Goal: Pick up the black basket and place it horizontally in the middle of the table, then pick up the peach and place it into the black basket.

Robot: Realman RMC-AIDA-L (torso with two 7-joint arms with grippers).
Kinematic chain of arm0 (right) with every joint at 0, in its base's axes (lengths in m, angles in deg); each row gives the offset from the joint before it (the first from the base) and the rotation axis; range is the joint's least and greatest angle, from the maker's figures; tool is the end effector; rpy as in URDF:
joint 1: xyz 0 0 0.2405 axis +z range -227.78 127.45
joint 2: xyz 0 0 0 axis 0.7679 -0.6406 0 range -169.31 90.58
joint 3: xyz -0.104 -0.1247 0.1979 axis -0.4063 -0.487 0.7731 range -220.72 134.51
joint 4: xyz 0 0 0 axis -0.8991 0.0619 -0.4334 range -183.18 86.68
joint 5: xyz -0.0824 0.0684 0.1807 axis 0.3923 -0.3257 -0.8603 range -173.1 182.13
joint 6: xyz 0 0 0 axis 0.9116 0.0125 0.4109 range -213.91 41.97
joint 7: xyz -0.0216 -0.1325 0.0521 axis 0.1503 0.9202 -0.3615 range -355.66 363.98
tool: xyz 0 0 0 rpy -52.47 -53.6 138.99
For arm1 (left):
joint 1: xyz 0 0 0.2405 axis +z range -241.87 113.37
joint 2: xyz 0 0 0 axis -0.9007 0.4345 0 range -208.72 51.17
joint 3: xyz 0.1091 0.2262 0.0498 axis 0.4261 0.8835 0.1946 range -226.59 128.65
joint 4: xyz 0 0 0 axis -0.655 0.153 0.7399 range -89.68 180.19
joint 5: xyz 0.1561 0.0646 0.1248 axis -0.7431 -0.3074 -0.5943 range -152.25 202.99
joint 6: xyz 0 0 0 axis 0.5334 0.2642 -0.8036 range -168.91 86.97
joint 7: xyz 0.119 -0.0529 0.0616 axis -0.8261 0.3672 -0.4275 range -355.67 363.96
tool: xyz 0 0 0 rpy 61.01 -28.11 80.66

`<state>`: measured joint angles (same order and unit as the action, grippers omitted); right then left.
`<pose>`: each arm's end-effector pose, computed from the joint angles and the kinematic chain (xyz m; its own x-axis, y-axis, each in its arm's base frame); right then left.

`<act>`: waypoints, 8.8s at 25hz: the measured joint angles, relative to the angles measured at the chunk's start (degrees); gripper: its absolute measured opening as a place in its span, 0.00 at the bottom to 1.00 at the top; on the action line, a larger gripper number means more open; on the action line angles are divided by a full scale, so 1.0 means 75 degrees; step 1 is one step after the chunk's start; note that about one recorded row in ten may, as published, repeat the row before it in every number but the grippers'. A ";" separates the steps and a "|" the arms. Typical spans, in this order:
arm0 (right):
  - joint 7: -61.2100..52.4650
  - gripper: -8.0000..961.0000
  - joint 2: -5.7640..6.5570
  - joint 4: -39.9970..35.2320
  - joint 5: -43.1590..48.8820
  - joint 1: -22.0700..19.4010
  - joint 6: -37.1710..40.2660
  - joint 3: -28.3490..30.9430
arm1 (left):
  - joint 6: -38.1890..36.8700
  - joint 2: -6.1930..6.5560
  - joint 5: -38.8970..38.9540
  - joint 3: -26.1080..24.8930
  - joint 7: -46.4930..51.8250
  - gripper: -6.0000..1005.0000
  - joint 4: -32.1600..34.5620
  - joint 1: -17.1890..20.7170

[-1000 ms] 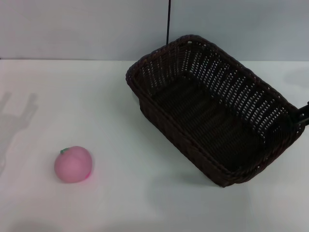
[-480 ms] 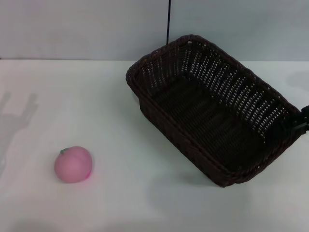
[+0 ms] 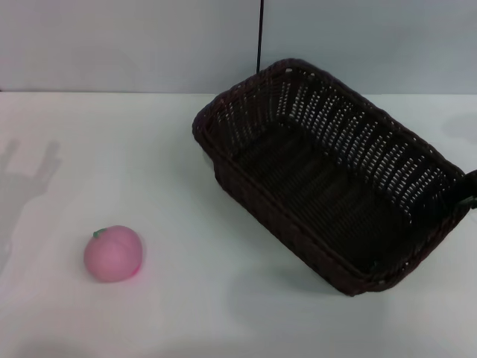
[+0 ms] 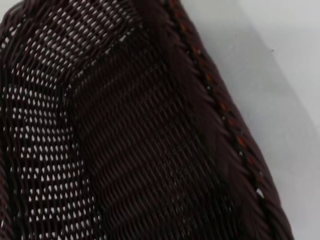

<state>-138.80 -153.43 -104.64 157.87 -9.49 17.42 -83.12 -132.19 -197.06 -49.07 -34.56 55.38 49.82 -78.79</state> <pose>0.2592 0.3522 0.0713 0.3248 -0.9457 0.0116 -0.9171 -0.3180 -0.2404 -0.3629 0.2471 0.0394 0.2379 -0.1051 0.9656 0.9303 -0.2610 -0.2576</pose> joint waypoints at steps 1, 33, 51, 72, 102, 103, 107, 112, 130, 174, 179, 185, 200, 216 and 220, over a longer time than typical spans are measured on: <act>0.0013 0.57 -0.0001 -0.0002 0.0000 -0.0015 -0.0001 0.0019 | 0.0037 -0.0003 0.0000 0.0000 0.0000 0.82 -0.0001 -0.0009; 0.2470 0.27 0.0385 0.0021 -0.1778 -0.0493 -0.0599 0.0435 | 0.0349 -0.0011 0.0001 0.0090 0.0003 0.82 -0.0024 -0.0298; 0.5454 0.22 0.1268 0.2378 -0.3175 -0.0316 -0.0851 0.1087 | 0.0466 -0.0003 0.0001 0.0071 0.0091 0.82 -0.0237 -0.0410; 0.6271 0.22 0.1276 0.3208 -0.4118 -0.0221 -0.1000 0.1189 | 0.0605 -0.0015 0.0001 0.0083 0.0018 0.82 -0.0305 -0.0488; 0.7338 0.23 0.0764 0.3361 -0.4115 0.0146 -0.2953 0.0253 | 0.0905 -0.0036 0.0000 0.0094 0.0012 0.82 -0.0505 -0.0710; 0.7338 0.23 0.0764 0.3361 -0.4115 0.0146 -0.2953 0.0253 | 0.0905 -0.0036 0.0000 0.0094 0.0012 0.82 -0.0505 -0.0710; 0.7348 0.32 0.0706 0.3352 -0.4095 0.0195 -0.3029 0.0257 | 0.0910 -0.0037 0.0000 0.0094 0.0012 0.82 -0.0505 -0.0710; 0.7349 0.43 0.0639 0.3370 -0.4072 0.0188 -0.3173 0.0249 | 0.0915 -0.0038 0.0000 0.0094 0.0037 0.82 -0.0518 -0.0733; 0.9599 0.52 -0.0434 0.3364 -0.9115 -0.2345 -0.4429 0.2487 | -0.0273 0.0225 -0.0591 0.2027 0.1226 0.82 0.1715 0.0051; 1.0180 0.52 -0.0439 0.5181 -1.1297 -0.3051 -0.5044 0.3147 | -0.0916 0.0438 -0.4918 0.2095 0.0963 0.41 0.2442 0.0102; 1.0180 0.52 -0.0443 0.5216 -1.1296 -0.3032 -0.5045 0.3146 | -0.1691 0.0740 -0.4891 0.1303 0.1732 0.36 0.2449 -0.0107; 1.0186 0.52 -0.0450 0.5387 -1.1295 -0.3006 -0.5045 0.3142 | -0.2184 0.0359 -0.4756 -0.0428 0.1974 0.33 0.2270 -0.0851; 1.0188 0.52 -0.0534 0.5613 -1.1215 -0.3005 -0.5008 0.2844 | 0.0113 -0.0015 -0.4808 0.0061 0.1907 0.33 0.0560 -0.2448; 1.0191 0.52 -0.0541 0.5726 -1.1213 -0.2915 -0.4961 0.2827 | -0.0527 0.0016 -0.3842 -0.0074 0.1465 0.86 0.0653 -0.1789; 1.0187 0.52 -0.0541 0.5726 -1.1231 -0.2904 -0.4959 0.2832 | -0.0656 -0.0011 -0.2222 -0.0306 0.0033 0.86 0.0330 -0.0944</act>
<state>-62.39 -157.49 -61.69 73.64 -31.27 -19.77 -61.89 -137.11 -197.14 -65.74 -36.85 55.63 52.30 -85.87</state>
